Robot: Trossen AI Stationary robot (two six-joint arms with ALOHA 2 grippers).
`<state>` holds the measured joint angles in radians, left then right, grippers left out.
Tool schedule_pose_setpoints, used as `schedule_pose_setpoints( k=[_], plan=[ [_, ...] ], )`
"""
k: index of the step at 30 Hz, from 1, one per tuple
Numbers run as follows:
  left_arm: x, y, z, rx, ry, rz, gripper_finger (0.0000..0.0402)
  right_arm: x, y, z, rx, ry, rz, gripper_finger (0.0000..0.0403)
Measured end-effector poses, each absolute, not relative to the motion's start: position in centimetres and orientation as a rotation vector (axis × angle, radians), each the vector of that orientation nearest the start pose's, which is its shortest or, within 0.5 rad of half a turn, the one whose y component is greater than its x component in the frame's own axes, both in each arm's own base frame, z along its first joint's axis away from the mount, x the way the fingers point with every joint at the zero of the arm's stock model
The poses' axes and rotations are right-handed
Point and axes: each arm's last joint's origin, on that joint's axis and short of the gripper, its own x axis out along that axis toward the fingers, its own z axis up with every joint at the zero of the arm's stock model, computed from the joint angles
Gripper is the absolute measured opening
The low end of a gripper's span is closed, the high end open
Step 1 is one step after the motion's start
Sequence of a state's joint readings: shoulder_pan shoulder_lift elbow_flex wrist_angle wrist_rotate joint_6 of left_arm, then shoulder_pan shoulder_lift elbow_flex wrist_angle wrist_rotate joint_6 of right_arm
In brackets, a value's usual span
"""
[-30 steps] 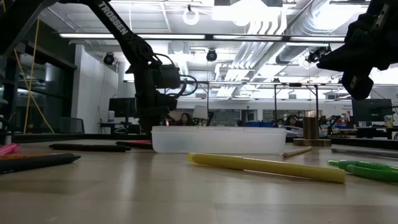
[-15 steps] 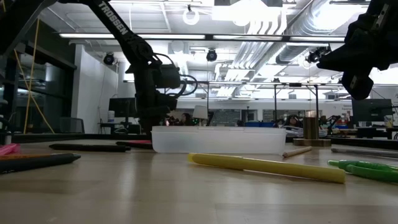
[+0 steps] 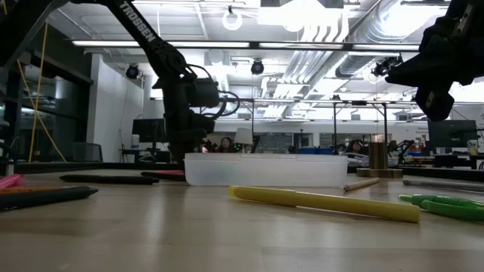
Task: Pick & place school supplies into a supply box
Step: Put the pink pen into the container
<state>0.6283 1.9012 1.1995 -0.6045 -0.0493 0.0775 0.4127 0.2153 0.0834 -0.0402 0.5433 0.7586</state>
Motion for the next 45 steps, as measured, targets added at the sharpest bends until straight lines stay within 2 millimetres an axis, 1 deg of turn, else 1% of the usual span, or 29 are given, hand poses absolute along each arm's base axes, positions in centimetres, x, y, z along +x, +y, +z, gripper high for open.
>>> schedule_pose_setpoints(
  k=[11,16,30,36,45],
  plan=[
    [28.6,21.0,14.8,-0.321,1.312,0.53,0.0041,10.1,2.8,17.1,0.677,0.096,-0.181,0.0012],
    [28.2,20.8,15.3,-0.309,1.326,0.549,0.0042,10.1,2.8,17.1,0.677,0.096,-0.18,0.0012],
    [26.8,19.9,19.3,-0.276,1.297,0.586,0.0042,10.1,2.8,17.1,0.67,0.097,-0.18,0.0012],
    [25.8,19.2,21.1,-0.271,1.3,0.593,0.0042,10.1,2.8,17.1,0.669,0.097,-0.18,0.0012],
    [24.2,18.0,24.1,-0.279,1.253,0.62,0.0042,10.1,2.8,17.1,0.669,0.097,-0.18,0.0012]
  ],
)
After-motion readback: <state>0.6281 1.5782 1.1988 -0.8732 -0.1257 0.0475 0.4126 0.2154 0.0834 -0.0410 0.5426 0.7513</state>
